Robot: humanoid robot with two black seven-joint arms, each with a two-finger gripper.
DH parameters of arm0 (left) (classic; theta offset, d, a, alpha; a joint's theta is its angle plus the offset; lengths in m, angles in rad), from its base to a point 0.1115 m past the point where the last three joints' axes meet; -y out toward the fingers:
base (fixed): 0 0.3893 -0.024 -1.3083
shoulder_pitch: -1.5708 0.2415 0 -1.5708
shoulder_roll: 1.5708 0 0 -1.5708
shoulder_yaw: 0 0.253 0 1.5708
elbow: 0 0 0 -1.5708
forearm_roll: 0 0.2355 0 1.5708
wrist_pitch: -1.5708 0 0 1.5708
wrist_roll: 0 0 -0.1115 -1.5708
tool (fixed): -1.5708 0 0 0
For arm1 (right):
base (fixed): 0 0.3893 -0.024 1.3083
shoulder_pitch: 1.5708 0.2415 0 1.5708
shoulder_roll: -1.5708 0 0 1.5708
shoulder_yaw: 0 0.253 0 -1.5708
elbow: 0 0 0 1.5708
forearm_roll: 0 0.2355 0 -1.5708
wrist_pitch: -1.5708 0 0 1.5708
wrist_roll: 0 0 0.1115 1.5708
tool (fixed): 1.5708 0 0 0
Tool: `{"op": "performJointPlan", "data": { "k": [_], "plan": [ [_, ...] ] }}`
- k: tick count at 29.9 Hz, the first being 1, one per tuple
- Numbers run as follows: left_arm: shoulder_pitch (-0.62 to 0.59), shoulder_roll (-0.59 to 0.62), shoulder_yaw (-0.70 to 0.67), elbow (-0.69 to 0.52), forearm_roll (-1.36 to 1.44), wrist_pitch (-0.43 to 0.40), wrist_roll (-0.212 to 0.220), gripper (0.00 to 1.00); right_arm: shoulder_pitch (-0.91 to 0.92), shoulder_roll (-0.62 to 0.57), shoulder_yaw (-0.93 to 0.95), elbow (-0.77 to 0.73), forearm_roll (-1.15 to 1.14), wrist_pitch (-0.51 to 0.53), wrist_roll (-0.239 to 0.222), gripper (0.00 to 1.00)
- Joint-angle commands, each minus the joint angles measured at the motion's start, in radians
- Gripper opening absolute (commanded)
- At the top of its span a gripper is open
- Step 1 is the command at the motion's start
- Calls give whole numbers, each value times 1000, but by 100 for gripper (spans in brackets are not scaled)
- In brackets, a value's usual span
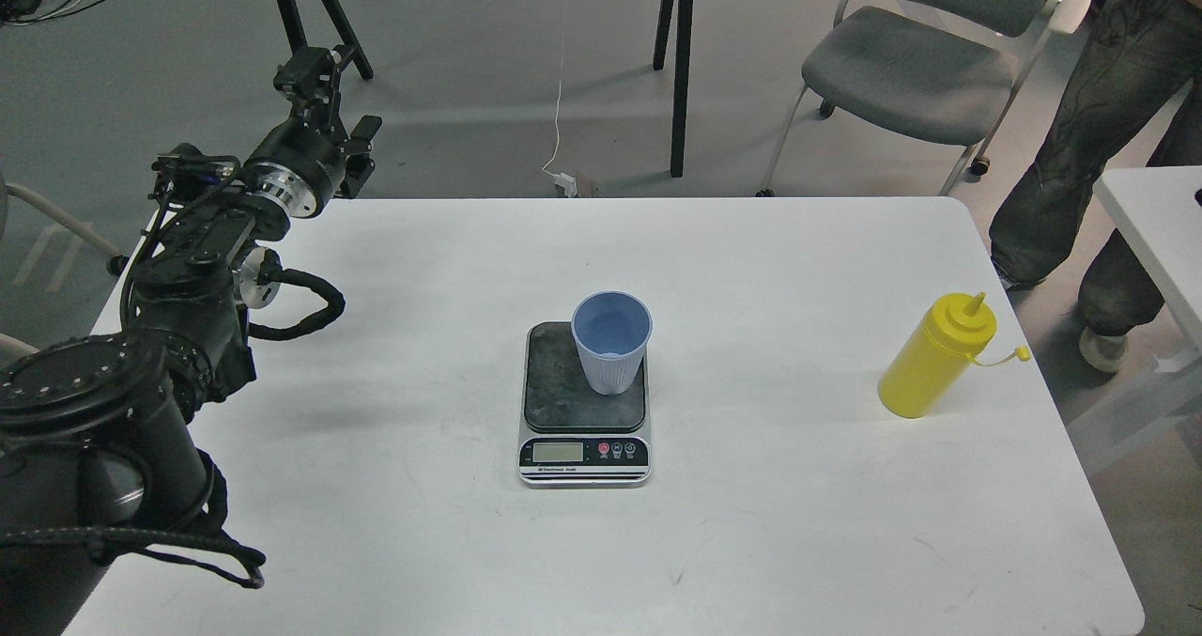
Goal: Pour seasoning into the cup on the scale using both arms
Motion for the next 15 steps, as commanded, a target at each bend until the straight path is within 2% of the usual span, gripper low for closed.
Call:
{"op": "performJointPlan", "data": {
  "k": [1,6,15],
  "plan": [
    [2,3,0,0,0,0,0,90,134,70,-88,-3,0,0,0,97],
    [-1,2,-2,0,0,0,0,90,171,194,-100,-2,0,0,0,98],
    [-15,0,-2,2,0,0,0,90,169,279,-107,10,0,0,0,98]
  ]
}}
